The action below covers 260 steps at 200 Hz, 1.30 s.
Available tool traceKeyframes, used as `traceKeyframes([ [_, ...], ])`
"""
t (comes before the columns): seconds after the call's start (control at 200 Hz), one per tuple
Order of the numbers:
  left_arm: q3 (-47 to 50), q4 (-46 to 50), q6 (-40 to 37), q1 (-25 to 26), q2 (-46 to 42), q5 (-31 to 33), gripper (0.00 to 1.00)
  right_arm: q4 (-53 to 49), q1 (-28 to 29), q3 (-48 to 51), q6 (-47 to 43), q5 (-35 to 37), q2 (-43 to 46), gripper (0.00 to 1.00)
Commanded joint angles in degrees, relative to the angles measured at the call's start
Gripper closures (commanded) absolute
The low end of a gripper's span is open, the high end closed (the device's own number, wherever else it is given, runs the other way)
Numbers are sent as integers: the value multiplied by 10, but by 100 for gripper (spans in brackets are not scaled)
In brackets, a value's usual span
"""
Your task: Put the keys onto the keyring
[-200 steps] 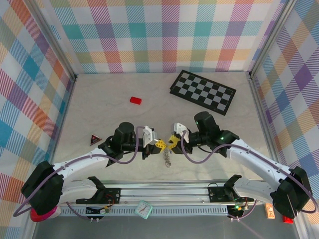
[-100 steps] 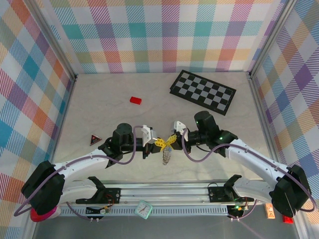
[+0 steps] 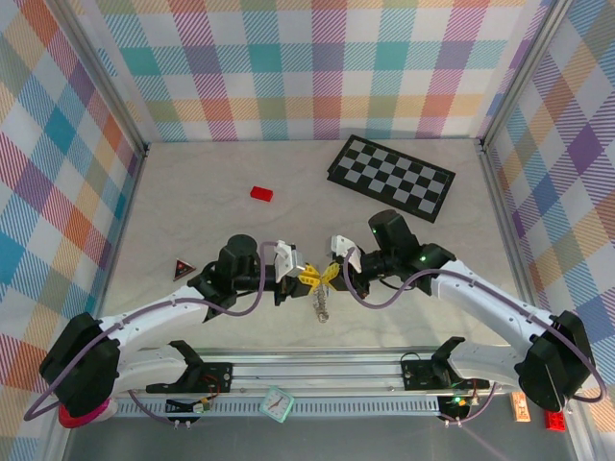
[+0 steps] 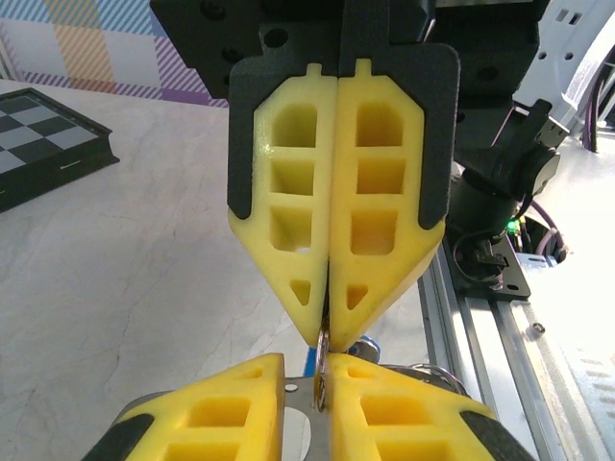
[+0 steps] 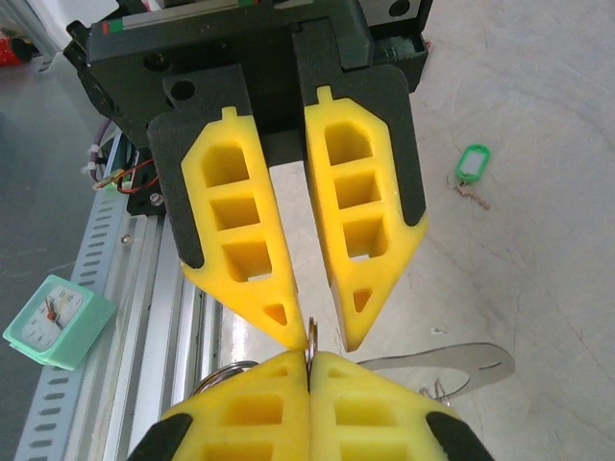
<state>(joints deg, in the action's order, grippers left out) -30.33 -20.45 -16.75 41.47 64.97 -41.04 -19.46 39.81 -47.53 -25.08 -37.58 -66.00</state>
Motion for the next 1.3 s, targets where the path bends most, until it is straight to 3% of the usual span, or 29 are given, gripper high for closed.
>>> traceKeyframes([
  [0.0, -24, 31, -23, 0, 7, -12, 85, -13, 7, -27, -24, -21, -6, 100],
  [0.27, -32, 33, -24, 0, 24, -25, 100, 17, 14, -16, -4, -29, -9, 100],
  [0.355, -29, 32, -24, 0, 21, -21, 100, 26, 14, -7, 4, -10, -4, 100],
  [0.43, -20, 19, -23, 0, 14, -10, 100, 33, 13, 1, 16, 19, 4, 77],
  [0.58, -9, -17, 1, 0, 11, -2, 100, 37, 13, 23, 40, 82, 42, 61],
  [0.87, 27, -93, 48, -1, -5, 27, 100, 60, 13, 88, 101, 157, 130, 59],
  [1.295, 51, -183, 94, 0, 15, 49, 100, 75, 14, 125, 114, 122, 165, 58],
])
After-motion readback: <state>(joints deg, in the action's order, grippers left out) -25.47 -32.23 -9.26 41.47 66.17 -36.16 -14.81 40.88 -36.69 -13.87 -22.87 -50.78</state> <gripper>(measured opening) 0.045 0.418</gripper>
